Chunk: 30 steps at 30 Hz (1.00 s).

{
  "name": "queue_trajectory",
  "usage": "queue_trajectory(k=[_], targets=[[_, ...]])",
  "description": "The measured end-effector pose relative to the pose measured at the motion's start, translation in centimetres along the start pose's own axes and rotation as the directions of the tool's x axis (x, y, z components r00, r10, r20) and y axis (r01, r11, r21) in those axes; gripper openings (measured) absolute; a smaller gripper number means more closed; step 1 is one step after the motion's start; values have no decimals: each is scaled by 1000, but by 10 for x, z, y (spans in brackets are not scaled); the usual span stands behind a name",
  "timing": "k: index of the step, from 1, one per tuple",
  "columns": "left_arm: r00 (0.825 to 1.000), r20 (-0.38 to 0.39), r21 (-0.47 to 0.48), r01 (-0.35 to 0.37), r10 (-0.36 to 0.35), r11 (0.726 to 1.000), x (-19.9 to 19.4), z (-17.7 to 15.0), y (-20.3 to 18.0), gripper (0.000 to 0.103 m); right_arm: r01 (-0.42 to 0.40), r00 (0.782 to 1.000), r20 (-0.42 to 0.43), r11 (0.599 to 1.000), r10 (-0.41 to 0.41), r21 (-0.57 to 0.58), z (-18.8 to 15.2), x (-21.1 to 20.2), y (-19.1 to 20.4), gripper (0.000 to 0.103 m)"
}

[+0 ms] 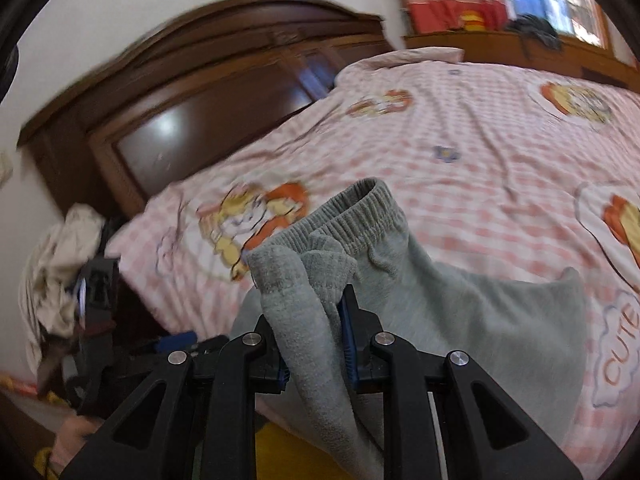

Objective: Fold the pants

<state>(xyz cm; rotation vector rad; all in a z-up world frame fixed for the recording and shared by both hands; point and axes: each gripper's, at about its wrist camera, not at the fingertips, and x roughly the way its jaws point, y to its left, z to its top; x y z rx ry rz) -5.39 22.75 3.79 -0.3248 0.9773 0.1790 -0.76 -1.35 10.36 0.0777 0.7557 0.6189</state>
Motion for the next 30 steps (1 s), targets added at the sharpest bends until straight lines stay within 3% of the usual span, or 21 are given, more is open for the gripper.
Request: queue_trajectory(k=[6, 14, 20, 24, 27, 30], targets=[[1000, 2, -24, 9, -9, 1000, 1, -2, 16, 62, 12, 997, -70, 994, -20, -113, -10, 45, 39, 21], [1000, -3, -63, 15, -15, 998, 2, -7, 36, 62, 16, 995, -99, 986, -33, -164, -18, 70, 59, 21], [1000, -5, -80, 14, -15, 997, 4, -8, 43, 62, -54, 975, -221, 983, 15, -174, -31, 93, 65, 32], [1000, -7, -83, 14, -15, 996, 4, -9, 44, 62, -123, 977, -194, 978, 89, -168, -33, 79, 67, 52], [1000, -3, -75, 14, -14, 997, 2, -10, 41, 62, -177, 976, -158, 968, 150, -176, -27, 61, 69, 53], [1000, 3, -66, 20, -20, 998, -2, -9, 35, 62, -165, 980, -139, 973, 143, -160, -20, 47, 59, 53]])
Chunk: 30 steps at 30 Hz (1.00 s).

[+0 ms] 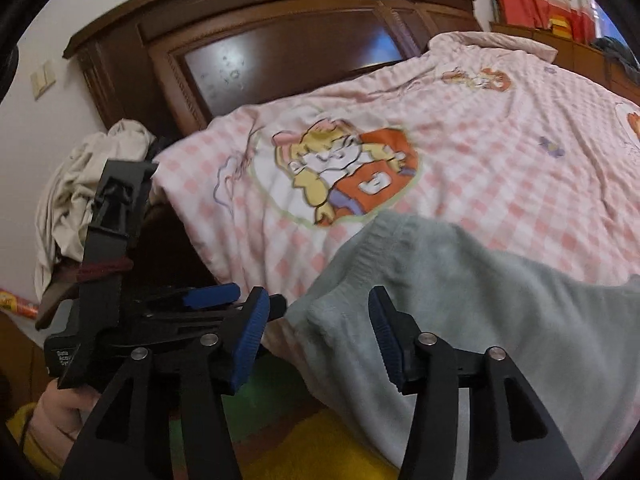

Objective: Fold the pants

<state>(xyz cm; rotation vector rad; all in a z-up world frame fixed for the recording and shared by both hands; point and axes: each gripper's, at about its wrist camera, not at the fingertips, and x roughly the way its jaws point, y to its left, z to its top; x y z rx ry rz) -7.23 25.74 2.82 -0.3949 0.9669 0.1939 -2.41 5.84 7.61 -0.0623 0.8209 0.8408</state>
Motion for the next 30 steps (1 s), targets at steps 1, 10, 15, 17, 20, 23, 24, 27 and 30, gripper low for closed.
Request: queue_trajectory(k=[1, 10, 15, 17, 20, 23, 24, 27, 30], targets=[[1000, 3, 5, 4, -4, 1000, -2, 0, -2, 62, 13, 1000, 2, 1000, -13, 14, 0, -4, -6, 53], [994, 30, 47, 103, -105, 994, -24, 7, -35, 63, 211, 976, 10, 953, -219, 217, -22, -56, -92, 53], [990, 25, 96, 135, -138, 986, -20, 12, -62, 63, 280, 959, -37, 918, -281, 279, -41, -64, -123, 52], [992, 15, 114, 122, -125, 986, -11, 11, -70, 63, 295, 955, -57, 911, -291, 286, -49, -64, -130, 52], [999, -7, 143, 51, -50, 988, 6, 3, -73, 63, 324, 946, -104, 898, -306, 298, -62, -59, -143, 52], [997, -41, 176, -65, 73, 982, 23, -9, -65, 66, 322, 947, -119, 895, -299, 310, -73, -59, -152, 52], [995, -62, 172, -69, 81, 983, 29, -13, -60, 66, 315, 949, -118, 896, -293, 313, -76, -60, -153, 52], [994, -75, 160, -66, 79, 985, 31, -18, -54, 66, 313, 950, -118, 896, -290, 315, -76, -60, -154, 52], [994, -54, 178, -85, 96, 980, 21, -15, -61, 66, 291, 957, -86, 898, -278, 330, -71, -68, -156, 52]])
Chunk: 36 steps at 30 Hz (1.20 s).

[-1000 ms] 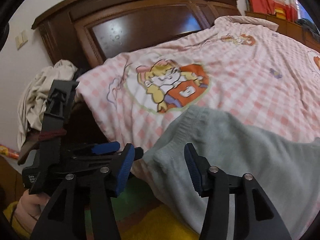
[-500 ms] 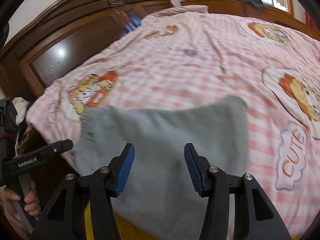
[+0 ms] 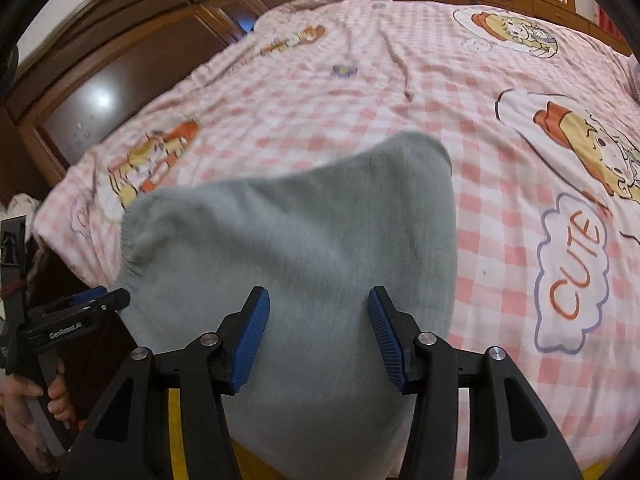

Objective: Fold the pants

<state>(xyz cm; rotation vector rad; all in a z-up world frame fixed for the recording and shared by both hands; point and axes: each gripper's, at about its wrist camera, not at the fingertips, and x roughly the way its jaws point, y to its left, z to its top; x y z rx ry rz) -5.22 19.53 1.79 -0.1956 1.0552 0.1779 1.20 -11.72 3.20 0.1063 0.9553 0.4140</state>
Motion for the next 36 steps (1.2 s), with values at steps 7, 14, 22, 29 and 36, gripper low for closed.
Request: queue_trajectory(k=[7, 14, 22, 29, 36], targets=[[979, 186, 37, 81, -87, 996, -56, 27, -17, 58, -16, 997, 70, 998, 12, 54, 34, -4, -19, 40], [957, 166, 15, 240, -239, 971, -10, 65, -47, 16, 17, 999, 50, 996, -21, 90, 61, 32, -37, 21], [976, 127, -45, 184, -177, 982, 28, 70, -21, 5, 97, 995, 29, 989, -101, 112, 67, 67, -67, 1], [973, 153, -37, 182, -174, 983, -4, 66, -25, 10, 96, 991, 90, 993, -102, 67, 66, 30, -41, 10], [962, 159, 37, 217, -220, 975, -5, 71, -58, 14, 101, 995, 21, 995, -101, 6, 58, 52, -24, 11]])
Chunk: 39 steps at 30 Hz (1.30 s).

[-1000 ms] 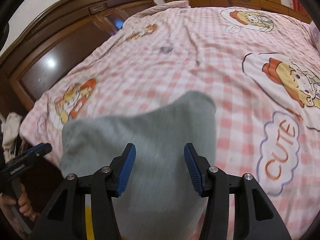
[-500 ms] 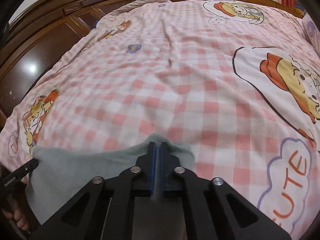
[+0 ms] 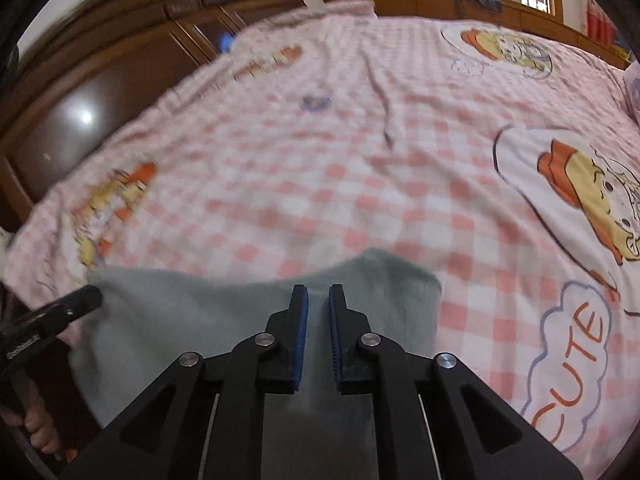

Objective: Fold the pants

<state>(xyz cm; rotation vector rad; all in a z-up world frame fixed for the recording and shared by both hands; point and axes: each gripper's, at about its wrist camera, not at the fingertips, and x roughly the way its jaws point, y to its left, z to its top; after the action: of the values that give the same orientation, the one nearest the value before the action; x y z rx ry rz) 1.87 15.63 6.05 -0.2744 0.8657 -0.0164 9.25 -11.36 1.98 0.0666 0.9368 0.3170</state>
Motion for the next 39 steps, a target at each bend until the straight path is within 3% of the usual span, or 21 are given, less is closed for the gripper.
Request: queue_trajectory(k=[3, 6, 12, 15, 23, 29, 38, 39], targets=[[997, -41, -2, -62, 62, 998, 15, -10, 8, 14, -24, 1000, -5, 999, 24, 34, -4, 12, -13, 11], [997, -44, -35, -70, 69, 997, 16, -16, 29, 13, -41, 999, -7, 997, 41, 58, -2, 12, -18, 11], [999, -46, -109, -16, 11, 994, -6, -21, 42, 15, -29, 999, -20, 996, 31, 88, -2, 0, -18, 13], [999, -32, -91, -2, -1, 996, -23, -27, 36, 29, -43, 999, -5, 995, 44, 85, -7, -20, -13, 17], [997, -49, -32, 66, -68, 997, -36, -43, 15, 30, -94, 995, -17, 995, 94, 27, -35, -60, 3, 24], [993, -117, 1, -16, 16, 1000, -15, -64, 19, 29, -66, 994, -91, 998, 66, 4, -71, -51, -2, 24], [990, -135, 15, -36, 38, 999, -27, -80, 30, 23, -109, 992, -52, 990, 114, 88, -80, -79, -25, 25], [991, -132, 12, -32, 33, 999, -31, -80, 29, 24, -109, 993, -38, 989, 113, 97, -81, -84, -27, 31]])
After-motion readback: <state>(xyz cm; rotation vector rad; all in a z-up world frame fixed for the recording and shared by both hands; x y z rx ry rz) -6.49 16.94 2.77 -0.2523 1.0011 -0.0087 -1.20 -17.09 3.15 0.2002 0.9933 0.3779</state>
